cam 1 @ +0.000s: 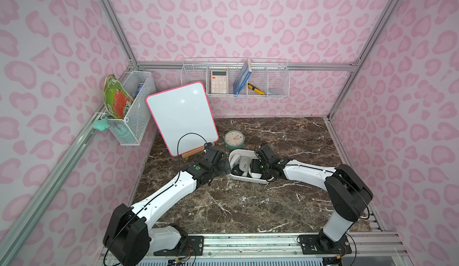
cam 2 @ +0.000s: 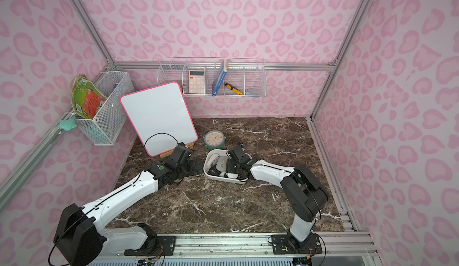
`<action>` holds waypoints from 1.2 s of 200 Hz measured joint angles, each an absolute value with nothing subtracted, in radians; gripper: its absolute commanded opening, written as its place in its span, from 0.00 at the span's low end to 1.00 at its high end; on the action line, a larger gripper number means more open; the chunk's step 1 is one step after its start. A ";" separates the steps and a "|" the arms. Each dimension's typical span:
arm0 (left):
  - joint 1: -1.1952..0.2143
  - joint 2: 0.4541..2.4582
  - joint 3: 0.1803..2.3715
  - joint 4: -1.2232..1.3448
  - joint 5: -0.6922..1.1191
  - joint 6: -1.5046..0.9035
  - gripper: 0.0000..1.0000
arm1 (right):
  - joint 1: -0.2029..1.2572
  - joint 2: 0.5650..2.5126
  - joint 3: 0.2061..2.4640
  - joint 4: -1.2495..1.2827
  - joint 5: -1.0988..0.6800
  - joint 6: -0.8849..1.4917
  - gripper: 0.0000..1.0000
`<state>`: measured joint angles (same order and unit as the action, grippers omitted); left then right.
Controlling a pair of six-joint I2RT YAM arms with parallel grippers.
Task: Take out the mouse from the storage box
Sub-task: Pick up the mouse from the storage box.
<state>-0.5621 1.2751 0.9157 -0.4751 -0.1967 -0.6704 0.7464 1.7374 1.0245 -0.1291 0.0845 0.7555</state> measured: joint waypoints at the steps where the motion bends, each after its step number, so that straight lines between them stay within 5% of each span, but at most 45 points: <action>1: -0.562 1.275 0.915 -0.475 -0.197 -0.670 0.99 | 0.746 1.738 1.024 -0.129 0.084 0.756 0.76; 56: -0.561 1.270 0.903 -0.474 -0.200 -0.670 0.99 | 0.749 1.739 1.012 -0.132 0.081 0.755 0.73; 138: -0.560 1.269 0.902 -0.475 -0.201 -0.670 0.99 | 0.748 1.732 1.007 -0.114 0.060 0.756 0.48; 240: -0.560 1.262 0.903 -0.476 -0.202 -0.673 0.99 | 0.743 1.662 1.036 -0.132 0.086 0.735 0.45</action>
